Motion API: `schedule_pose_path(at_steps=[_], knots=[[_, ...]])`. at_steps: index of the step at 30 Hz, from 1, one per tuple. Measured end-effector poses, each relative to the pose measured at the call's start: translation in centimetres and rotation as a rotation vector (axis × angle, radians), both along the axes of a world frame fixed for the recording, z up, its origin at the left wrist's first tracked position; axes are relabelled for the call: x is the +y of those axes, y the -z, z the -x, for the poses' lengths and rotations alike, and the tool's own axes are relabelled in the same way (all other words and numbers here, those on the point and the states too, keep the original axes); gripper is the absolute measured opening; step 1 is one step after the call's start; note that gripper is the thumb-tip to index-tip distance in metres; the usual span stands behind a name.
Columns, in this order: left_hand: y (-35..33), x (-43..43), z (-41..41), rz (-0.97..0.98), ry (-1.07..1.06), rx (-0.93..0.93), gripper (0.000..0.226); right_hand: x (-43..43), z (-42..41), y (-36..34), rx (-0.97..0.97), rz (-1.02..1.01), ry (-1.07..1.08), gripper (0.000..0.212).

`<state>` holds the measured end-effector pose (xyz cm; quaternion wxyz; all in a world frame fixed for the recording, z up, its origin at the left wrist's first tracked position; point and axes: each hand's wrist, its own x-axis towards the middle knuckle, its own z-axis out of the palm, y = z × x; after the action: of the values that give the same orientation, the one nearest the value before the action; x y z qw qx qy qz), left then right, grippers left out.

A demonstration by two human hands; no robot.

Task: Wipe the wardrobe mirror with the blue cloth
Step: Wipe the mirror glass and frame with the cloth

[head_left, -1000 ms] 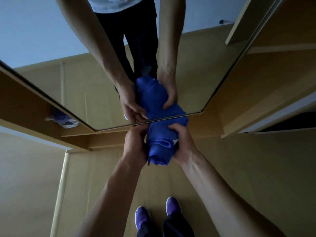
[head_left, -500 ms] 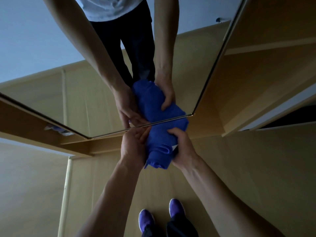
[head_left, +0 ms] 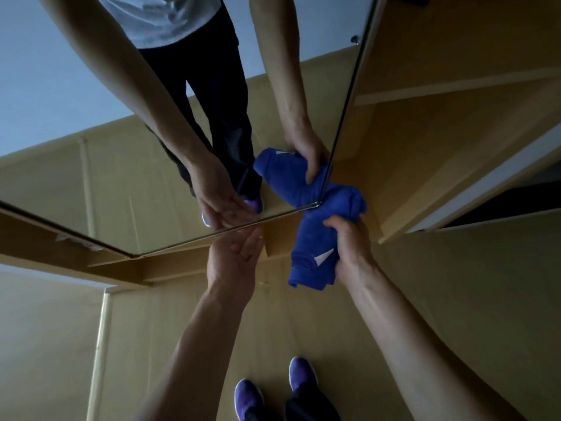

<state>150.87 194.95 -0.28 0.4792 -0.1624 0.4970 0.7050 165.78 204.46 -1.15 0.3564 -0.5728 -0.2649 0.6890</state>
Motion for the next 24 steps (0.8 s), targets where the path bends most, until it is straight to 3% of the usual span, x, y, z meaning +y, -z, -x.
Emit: schedule_pose_path(at_steps=[6,10,14,17,20,24], knots=[[0.1,3.5,-3.2,-0.134,0.176,-0.147,0.043,0.4,-0.8,-0.6,-0.077,-0.018,-0.099,0.022],[-0.1,4.2,-4.0,-0.105,0.120,-0.136,0.049,2.2,-1.2,-3.8,-0.281,-0.256,-0.169,0.024],[-0.1,4.4,-4.5,-0.084,0.131,-0.144,0.050,2.3,-1.4,-6.8,-0.253,-0.486,-0.149,0.019],[-0.6,4.4,-4.8,-0.085,0.180,-0.149,0.051,1.3,-1.5,-5.9,-0.250,-0.492,-0.133,0.007],[-0.6,4.1,-4.7,-0.053,0.170,-0.140,0.045,0.7,-1.8,-3.7,-0.368,-0.406,-0.210,0.026],[-0.4,3.5,-4.8,-0.031,0.140,-0.127,0.050,1.5,-1.9,-4.3,-0.436,-0.392,-0.302,0.015]])
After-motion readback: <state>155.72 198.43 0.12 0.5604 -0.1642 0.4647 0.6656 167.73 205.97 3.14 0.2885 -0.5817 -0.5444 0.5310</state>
